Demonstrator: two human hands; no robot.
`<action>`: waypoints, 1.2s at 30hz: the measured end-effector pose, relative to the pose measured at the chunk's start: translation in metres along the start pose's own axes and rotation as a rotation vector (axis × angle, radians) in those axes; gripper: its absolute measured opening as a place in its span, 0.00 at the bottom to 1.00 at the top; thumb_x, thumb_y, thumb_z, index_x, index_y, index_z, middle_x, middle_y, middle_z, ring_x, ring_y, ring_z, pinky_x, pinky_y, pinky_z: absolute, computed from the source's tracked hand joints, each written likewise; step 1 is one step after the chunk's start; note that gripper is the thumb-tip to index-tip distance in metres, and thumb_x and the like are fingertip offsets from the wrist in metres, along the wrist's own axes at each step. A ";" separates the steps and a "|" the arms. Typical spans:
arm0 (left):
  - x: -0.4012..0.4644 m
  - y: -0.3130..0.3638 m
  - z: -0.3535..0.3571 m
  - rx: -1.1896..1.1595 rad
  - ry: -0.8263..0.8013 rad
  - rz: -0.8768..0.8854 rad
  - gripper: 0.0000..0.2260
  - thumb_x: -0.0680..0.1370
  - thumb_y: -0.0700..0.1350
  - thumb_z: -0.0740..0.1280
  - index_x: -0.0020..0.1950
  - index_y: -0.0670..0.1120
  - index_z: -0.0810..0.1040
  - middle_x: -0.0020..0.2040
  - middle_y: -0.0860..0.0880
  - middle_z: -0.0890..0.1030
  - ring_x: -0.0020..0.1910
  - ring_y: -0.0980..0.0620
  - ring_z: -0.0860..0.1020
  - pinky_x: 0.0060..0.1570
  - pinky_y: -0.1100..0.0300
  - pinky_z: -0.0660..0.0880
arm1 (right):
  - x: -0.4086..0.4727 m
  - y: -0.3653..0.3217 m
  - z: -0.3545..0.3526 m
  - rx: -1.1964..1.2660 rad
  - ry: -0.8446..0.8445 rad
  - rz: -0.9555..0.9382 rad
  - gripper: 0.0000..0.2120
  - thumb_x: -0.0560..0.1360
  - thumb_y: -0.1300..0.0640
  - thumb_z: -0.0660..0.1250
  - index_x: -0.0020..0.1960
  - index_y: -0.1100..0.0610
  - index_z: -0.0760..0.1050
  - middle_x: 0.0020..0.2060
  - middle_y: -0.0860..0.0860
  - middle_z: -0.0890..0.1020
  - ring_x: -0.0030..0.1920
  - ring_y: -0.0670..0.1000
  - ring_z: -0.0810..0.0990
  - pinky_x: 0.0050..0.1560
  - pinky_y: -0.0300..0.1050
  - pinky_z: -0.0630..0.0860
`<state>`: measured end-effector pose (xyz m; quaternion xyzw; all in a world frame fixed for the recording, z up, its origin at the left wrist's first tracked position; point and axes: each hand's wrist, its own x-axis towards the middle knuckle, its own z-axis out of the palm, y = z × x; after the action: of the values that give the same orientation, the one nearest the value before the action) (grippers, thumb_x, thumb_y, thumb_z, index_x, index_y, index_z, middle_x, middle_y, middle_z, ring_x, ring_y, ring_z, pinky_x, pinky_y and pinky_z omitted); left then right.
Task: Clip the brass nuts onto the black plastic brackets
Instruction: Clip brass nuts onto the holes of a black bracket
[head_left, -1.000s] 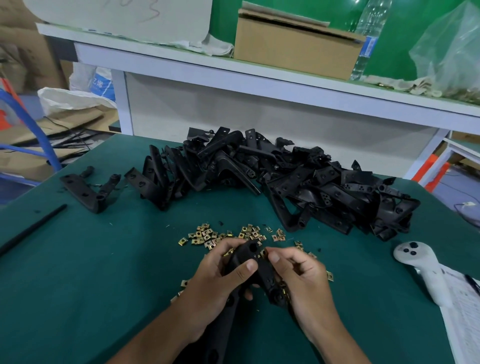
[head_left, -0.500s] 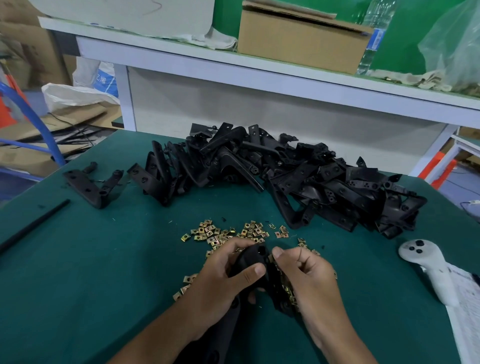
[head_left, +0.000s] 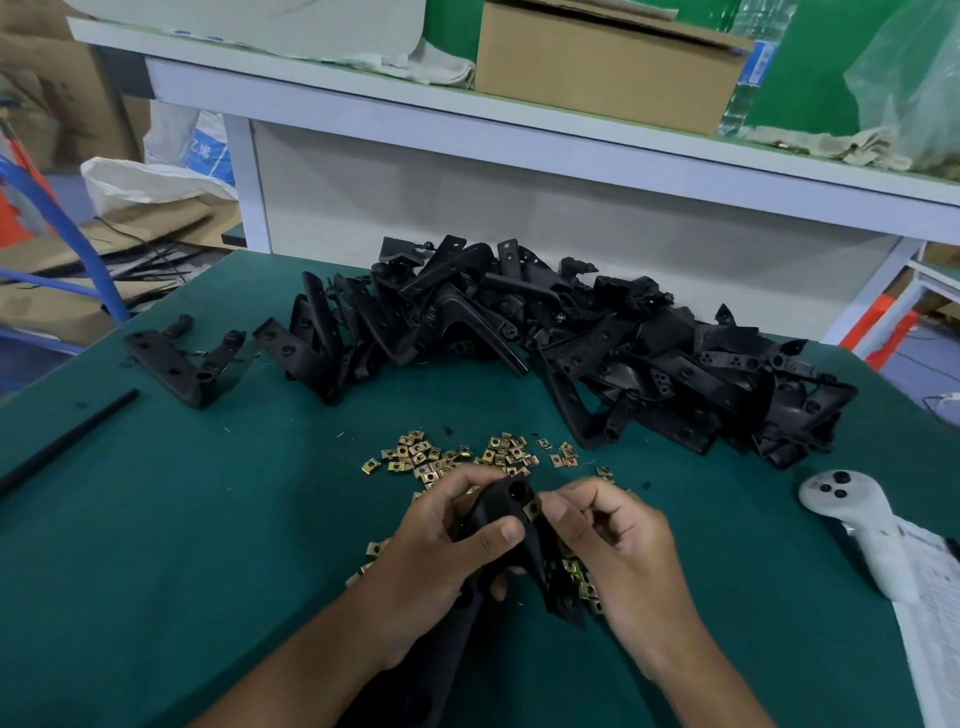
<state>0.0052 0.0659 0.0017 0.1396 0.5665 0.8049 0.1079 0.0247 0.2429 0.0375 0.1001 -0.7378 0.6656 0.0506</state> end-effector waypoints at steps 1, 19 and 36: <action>-0.001 0.000 0.000 -0.007 0.012 0.009 0.18 0.70 0.54 0.79 0.56 0.51 0.80 0.43 0.46 0.83 0.38 0.48 0.82 0.33 0.58 0.78 | -0.001 0.000 0.000 0.004 -0.006 -0.008 0.11 0.74 0.45 0.73 0.42 0.52 0.82 0.38 0.52 0.84 0.38 0.48 0.81 0.41 0.39 0.78; 0.004 0.007 0.003 -0.160 0.160 -0.053 0.06 0.71 0.42 0.75 0.46 0.48 0.81 0.37 0.38 0.80 0.25 0.46 0.75 0.26 0.58 0.74 | 0.011 0.014 -0.005 0.515 -0.003 0.244 0.20 0.80 0.68 0.59 0.62 0.52 0.82 0.56 0.54 0.85 0.50 0.48 0.82 0.53 0.44 0.74; 0.006 0.009 -0.004 -0.112 0.145 -0.092 0.13 0.69 0.54 0.77 0.47 0.50 0.80 0.39 0.41 0.81 0.27 0.47 0.76 0.28 0.58 0.74 | 0.010 0.010 -0.007 0.556 0.048 0.281 0.10 0.64 0.56 0.78 0.46 0.52 0.87 0.47 0.56 0.87 0.44 0.48 0.85 0.37 0.37 0.77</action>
<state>-0.0022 0.0618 0.0093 0.0486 0.5328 0.8375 0.1108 0.0119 0.2496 0.0306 -0.0084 -0.5328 0.8445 -0.0538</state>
